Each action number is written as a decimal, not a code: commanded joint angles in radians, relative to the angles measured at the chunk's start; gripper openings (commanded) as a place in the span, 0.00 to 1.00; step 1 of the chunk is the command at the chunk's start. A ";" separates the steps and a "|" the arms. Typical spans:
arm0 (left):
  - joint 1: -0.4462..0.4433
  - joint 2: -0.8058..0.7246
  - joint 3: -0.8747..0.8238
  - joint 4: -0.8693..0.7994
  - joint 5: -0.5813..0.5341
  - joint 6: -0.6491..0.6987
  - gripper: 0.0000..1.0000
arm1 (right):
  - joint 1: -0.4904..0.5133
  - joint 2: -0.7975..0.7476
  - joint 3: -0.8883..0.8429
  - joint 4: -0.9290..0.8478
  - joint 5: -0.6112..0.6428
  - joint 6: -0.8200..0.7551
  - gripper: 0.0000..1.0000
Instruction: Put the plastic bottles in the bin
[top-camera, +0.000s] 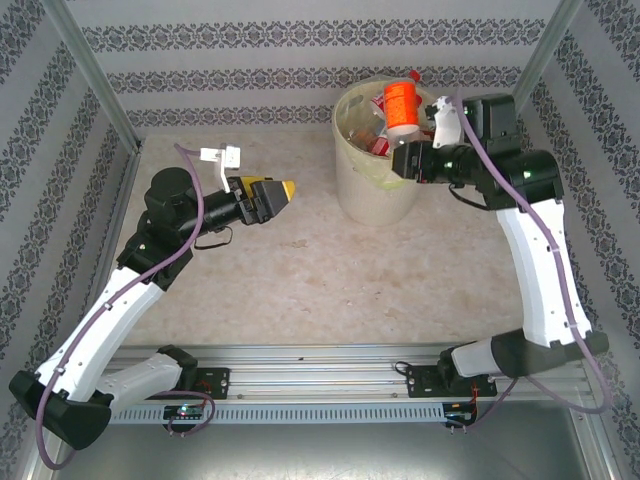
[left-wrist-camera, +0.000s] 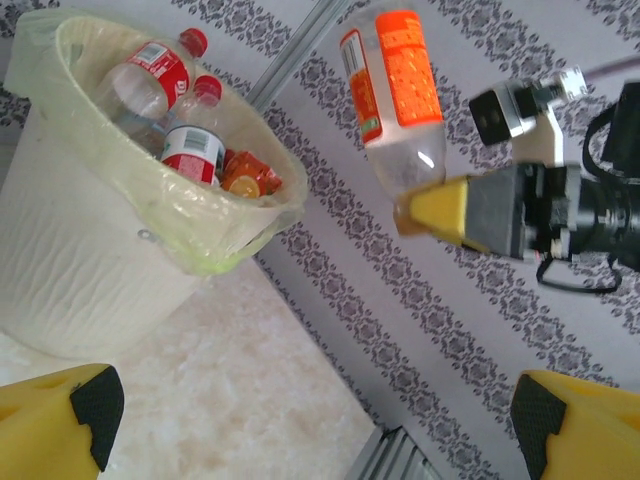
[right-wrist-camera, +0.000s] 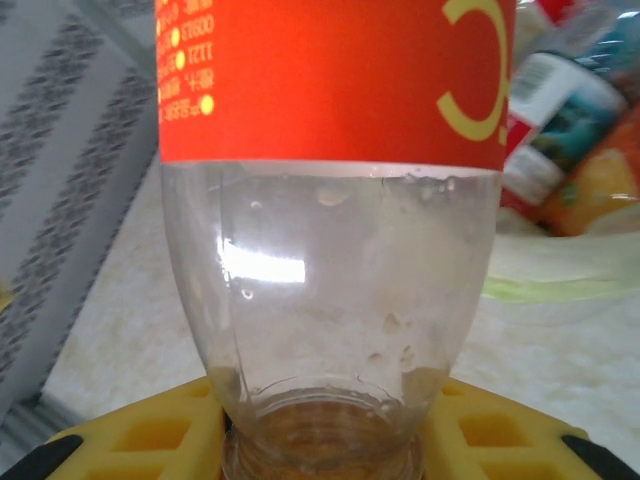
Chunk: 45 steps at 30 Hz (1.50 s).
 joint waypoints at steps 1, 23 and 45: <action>0.007 -0.015 0.011 -0.045 -0.017 0.046 1.00 | -0.028 0.084 0.089 -0.100 0.054 0.009 0.36; 0.007 -0.050 -0.016 -0.060 -0.060 -0.003 1.00 | -0.019 0.397 0.265 0.032 0.156 0.408 0.43; 0.007 -0.062 -0.032 -0.070 -0.068 0.000 1.00 | 0.013 0.464 0.145 0.238 0.088 0.583 0.49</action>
